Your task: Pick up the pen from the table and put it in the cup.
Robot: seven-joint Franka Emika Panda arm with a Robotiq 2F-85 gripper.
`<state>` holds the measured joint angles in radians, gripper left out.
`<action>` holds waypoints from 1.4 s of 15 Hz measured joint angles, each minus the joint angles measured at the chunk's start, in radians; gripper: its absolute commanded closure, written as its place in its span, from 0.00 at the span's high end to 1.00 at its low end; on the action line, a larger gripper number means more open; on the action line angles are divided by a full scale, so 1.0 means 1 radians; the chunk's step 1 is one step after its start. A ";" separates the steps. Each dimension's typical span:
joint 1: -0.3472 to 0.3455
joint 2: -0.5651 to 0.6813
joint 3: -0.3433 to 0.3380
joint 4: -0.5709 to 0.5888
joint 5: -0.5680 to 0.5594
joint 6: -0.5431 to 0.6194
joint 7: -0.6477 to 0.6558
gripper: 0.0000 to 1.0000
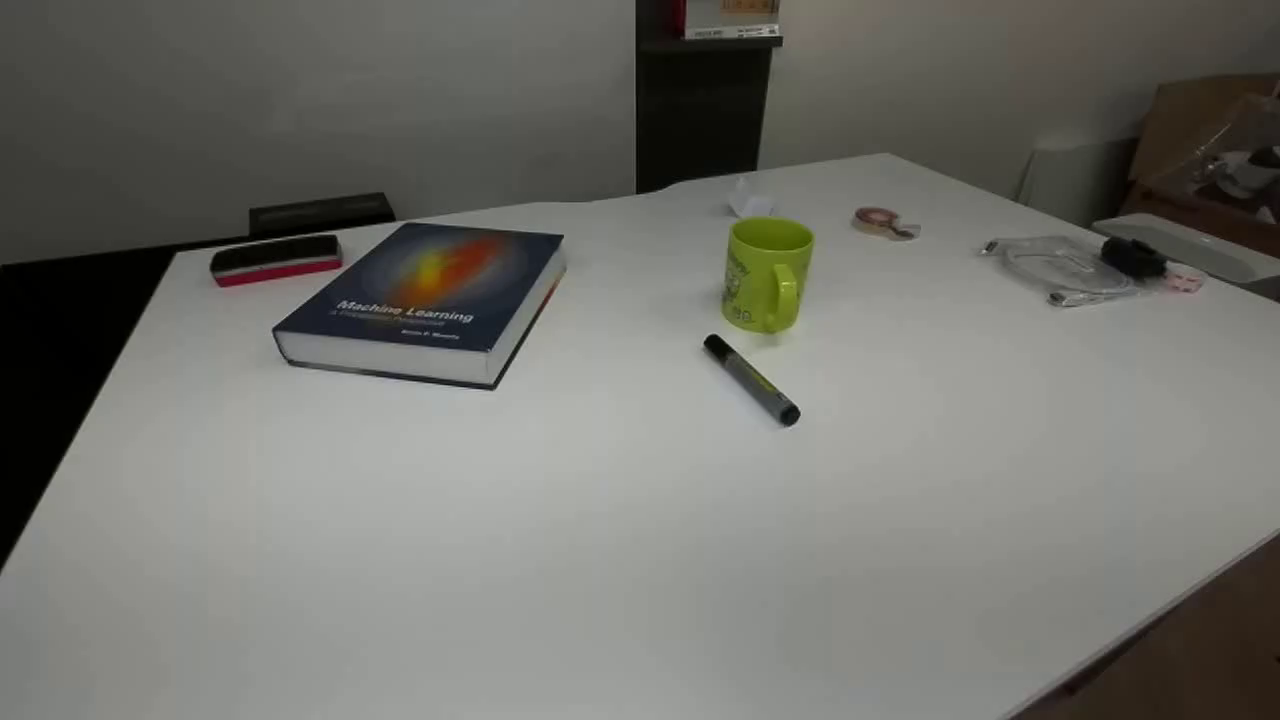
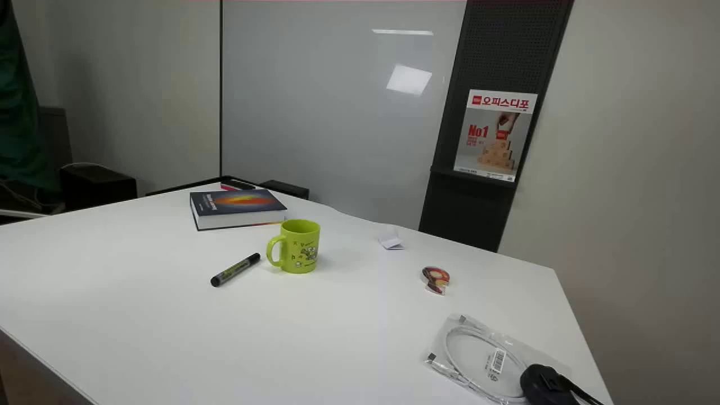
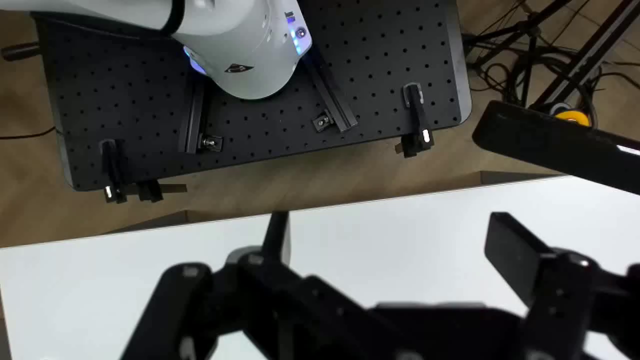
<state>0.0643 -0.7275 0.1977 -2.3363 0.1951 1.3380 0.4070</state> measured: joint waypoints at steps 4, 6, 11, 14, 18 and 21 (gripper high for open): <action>0.000 0.000 0.000 0.000 0.000 0.000 0.000 1.00; 0.000 0.000 0.000 0.000 0.000 0.000 0.000 1.00; 0.000 0.000 0.000 0.000 0.000 0.000 -0.001 1.00; -0.007 0.002 0.006 0.000 -0.039 0.027 -0.005 1.00; -0.053 0.040 0.023 -0.004 -0.193 0.245 -0.010 1.00; -0.093 0.113 0.028 -0.011 -0.234 0.474 0.022 1.00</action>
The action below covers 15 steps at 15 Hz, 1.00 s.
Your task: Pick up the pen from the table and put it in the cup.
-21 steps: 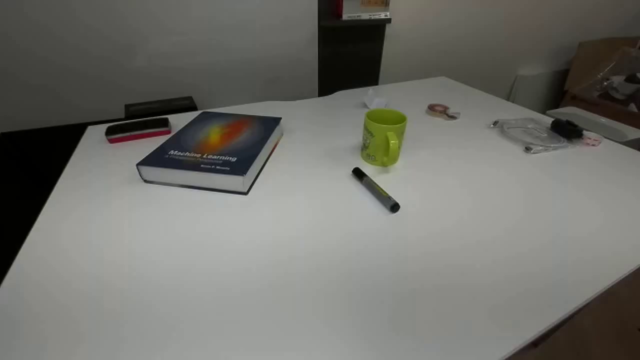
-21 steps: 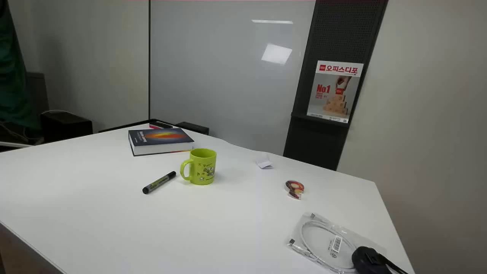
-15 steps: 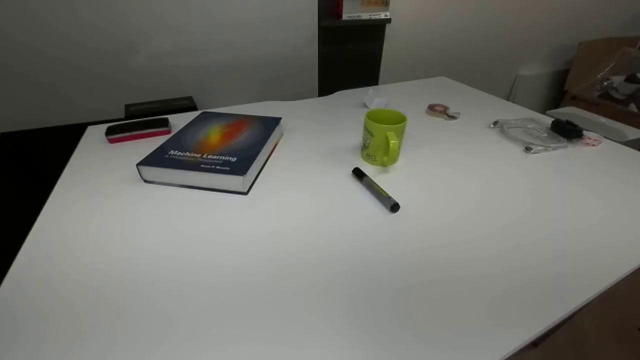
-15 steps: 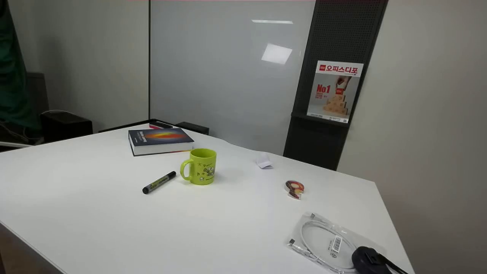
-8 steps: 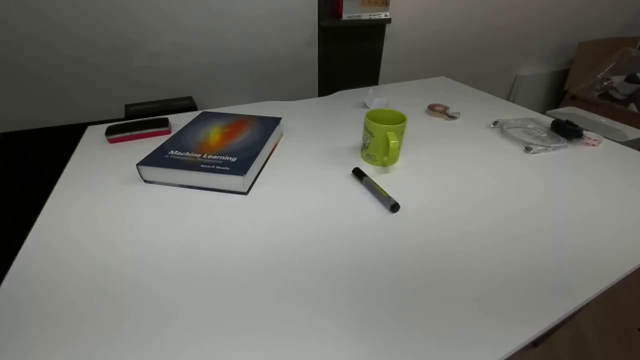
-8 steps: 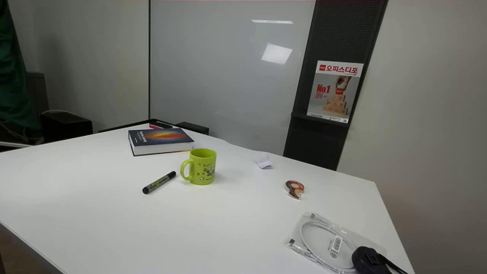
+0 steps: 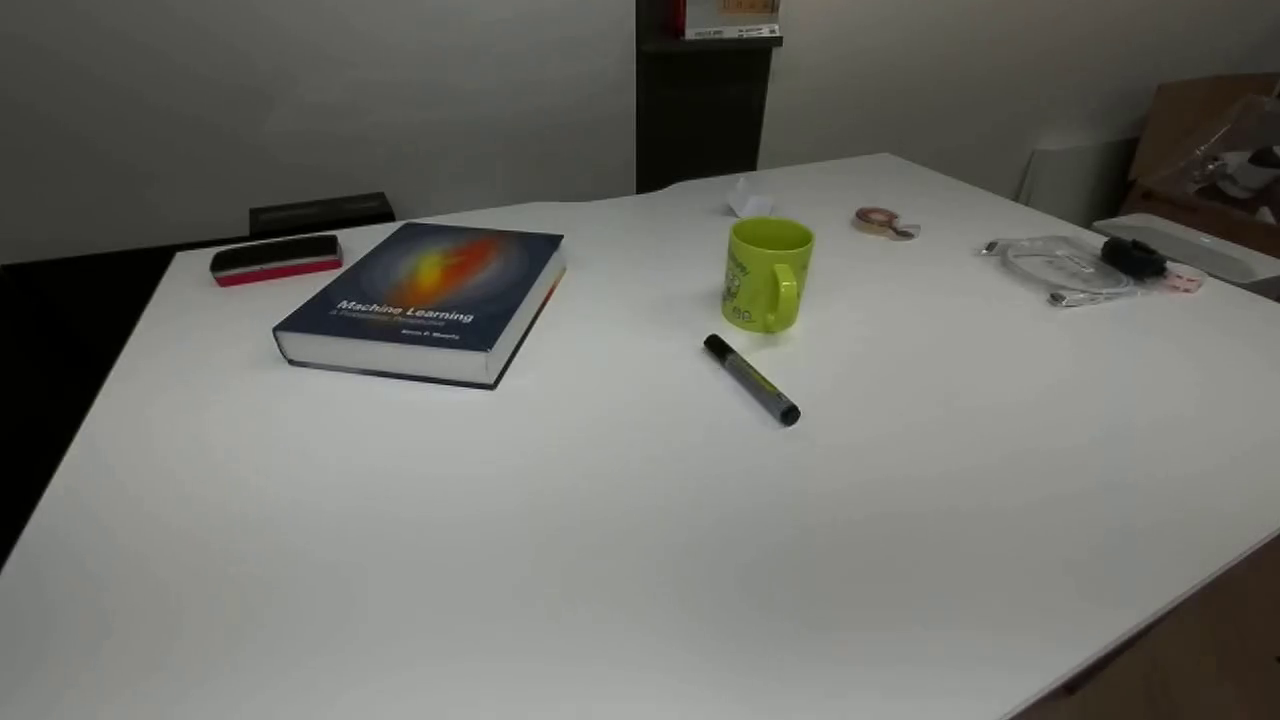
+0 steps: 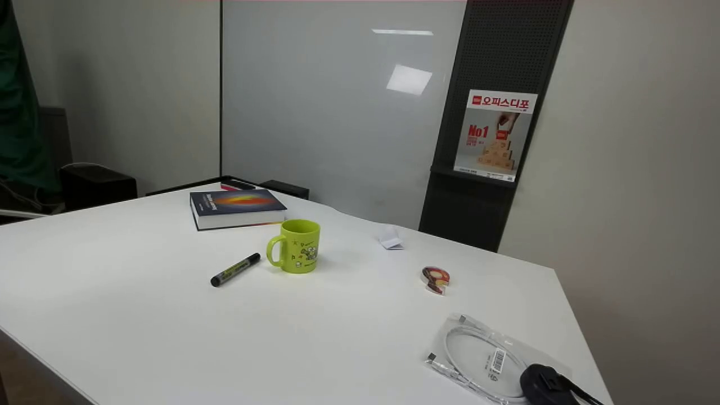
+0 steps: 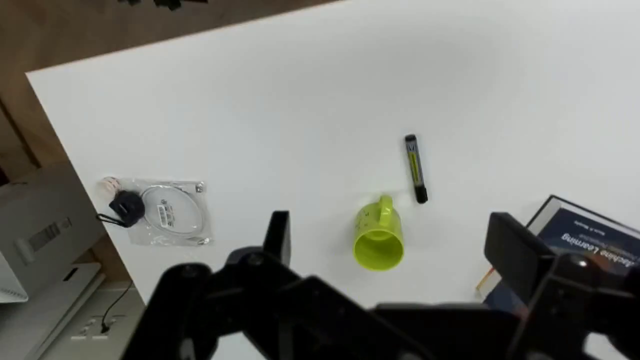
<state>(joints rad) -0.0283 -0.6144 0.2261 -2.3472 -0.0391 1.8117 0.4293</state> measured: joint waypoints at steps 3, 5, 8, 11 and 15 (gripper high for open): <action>-0.014 0.107 -0.018 -0.001 0.068 0.148 0.037 1.00; -0.012 0.183 -0.044 -0.003 0.154 0.210 0.036 1.00; -0.011 0.286 -0.072 -0.004 0.215 0.297 0.035 1.00; -0.009 0.309 -0.076 -0.004 0.213 0.307 0.030 1.00; -0.003 0.305 -0.075 -0.004 0.169 0.298 0.029 1.00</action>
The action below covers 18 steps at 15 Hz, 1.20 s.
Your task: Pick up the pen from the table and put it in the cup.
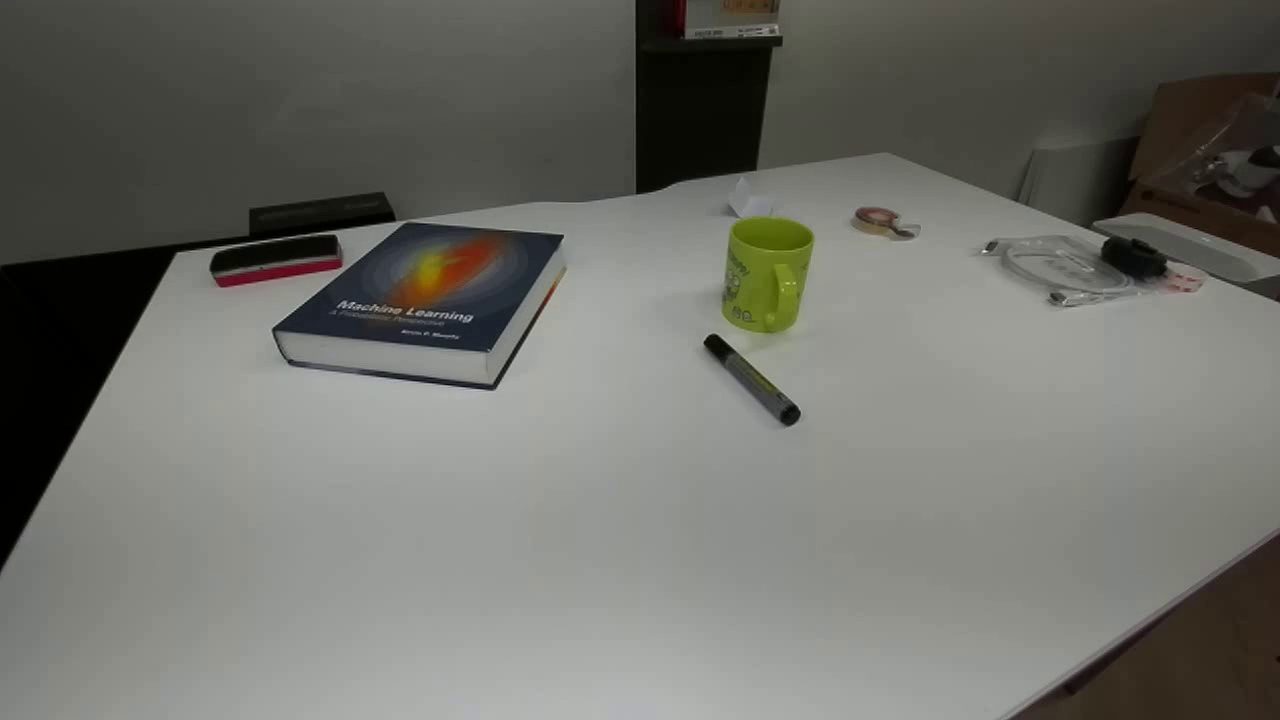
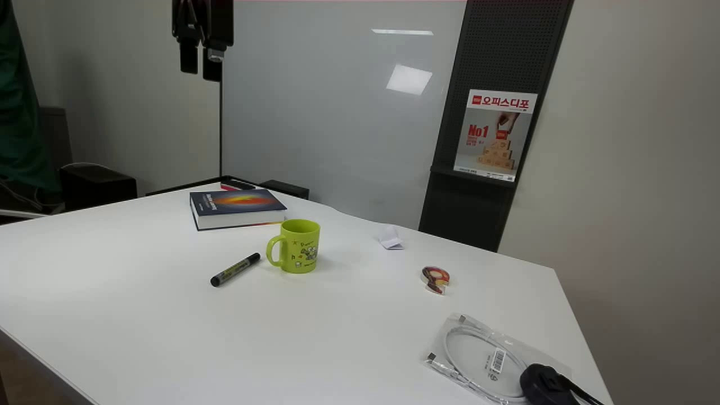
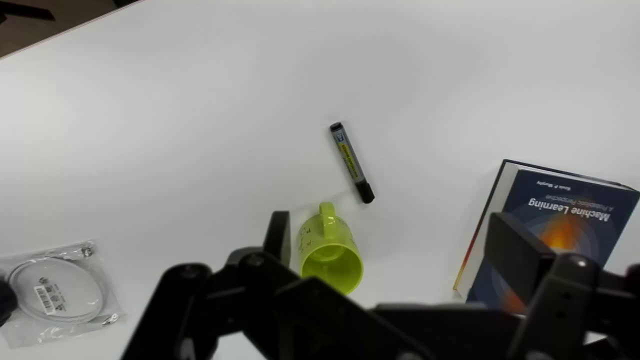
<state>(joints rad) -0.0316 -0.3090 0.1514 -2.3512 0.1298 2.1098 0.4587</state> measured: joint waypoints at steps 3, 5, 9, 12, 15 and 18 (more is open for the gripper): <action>0.009 0.033 0.014 0.000 -0.107 0.003 -0.010 1.00; 0.024 0.088 0.018 0.000 -0.150 0.034 -0.039 1.00; 0.042 0.244 -0.002 0.009 -0.129 0.151 -0.142 1.00; 0.045 0.378 -0.030 0.037 -0.073 0.217 -0.276 1.00; 0.045 0.499 -0.047 0.094 -0.041 0.230 -0.382 1.00; 0.049 0.572 -0.047 0.143 -0.040 0.229 -0.403 1.00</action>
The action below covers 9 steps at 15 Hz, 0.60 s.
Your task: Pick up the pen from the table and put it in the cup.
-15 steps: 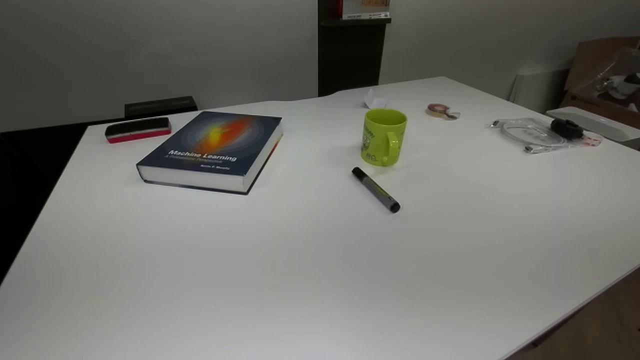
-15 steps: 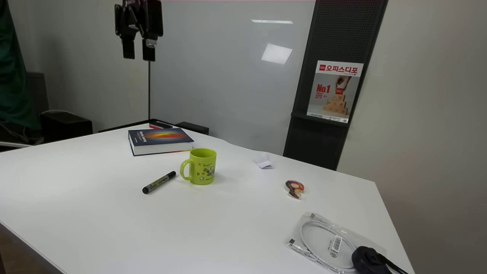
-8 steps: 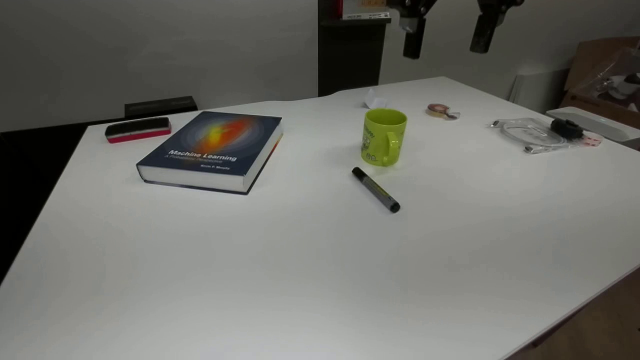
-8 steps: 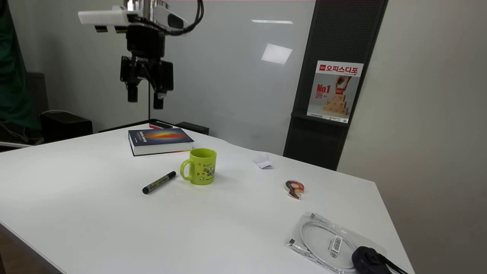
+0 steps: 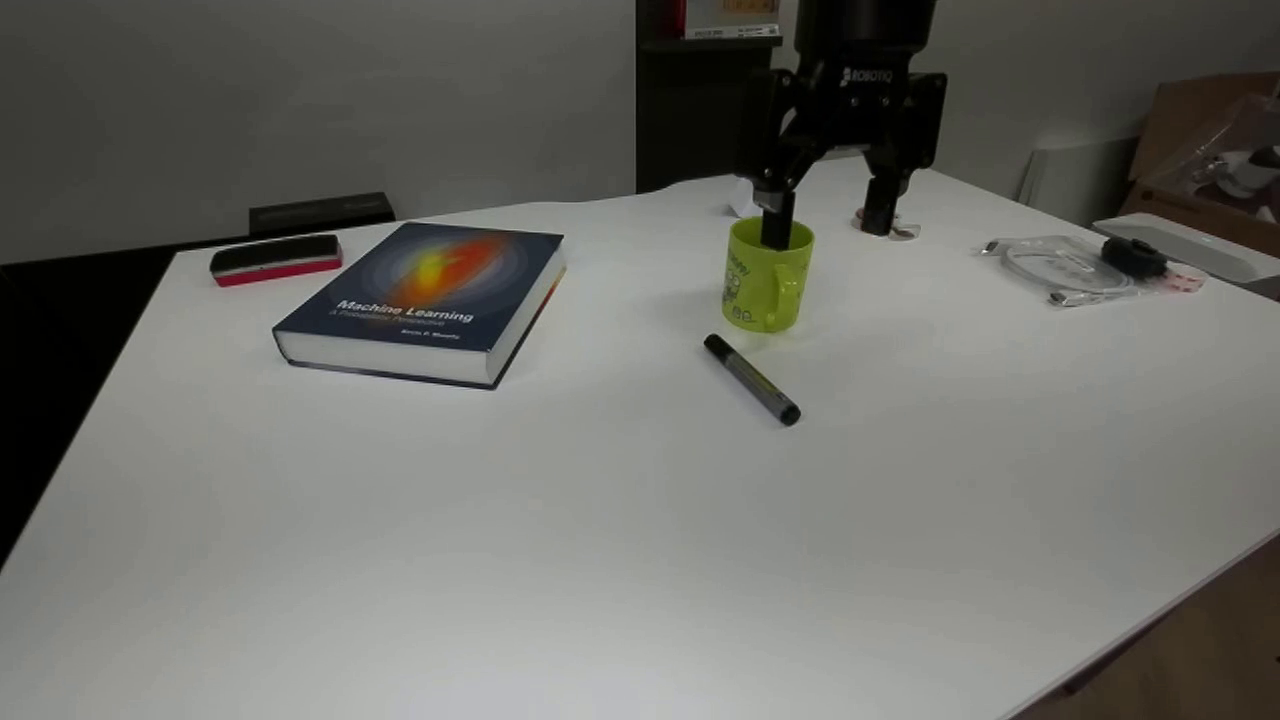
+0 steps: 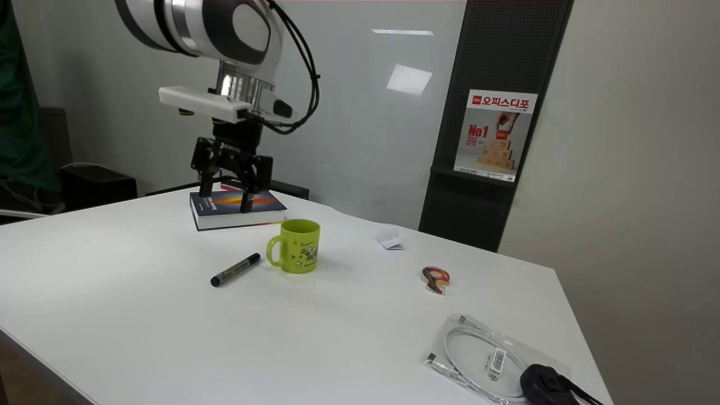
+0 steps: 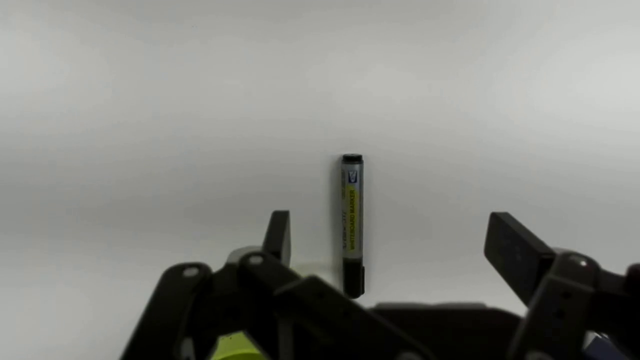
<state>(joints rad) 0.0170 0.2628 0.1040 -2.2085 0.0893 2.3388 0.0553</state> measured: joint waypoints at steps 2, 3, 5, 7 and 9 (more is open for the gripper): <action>0.003 0.010 0.000 0.011 0.000 -0.001 -0.001 1.00; 0.003 0.010 0.000 0.013 0.000 -0.002 -0.001 1.00; 0.007 0.010 -0.005 0.011 -0.015 0.019 0.005 1.00; 0.027 0.014 -0.022 0.001 -0.059 0.101 0.026 1.00; 0.047 0.035 -0.028 -0.012 -0.074 0.199 0.044 1.00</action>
<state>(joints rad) 0.0641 0.2975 0.0763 -2.2210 0.0153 2.5375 0.0997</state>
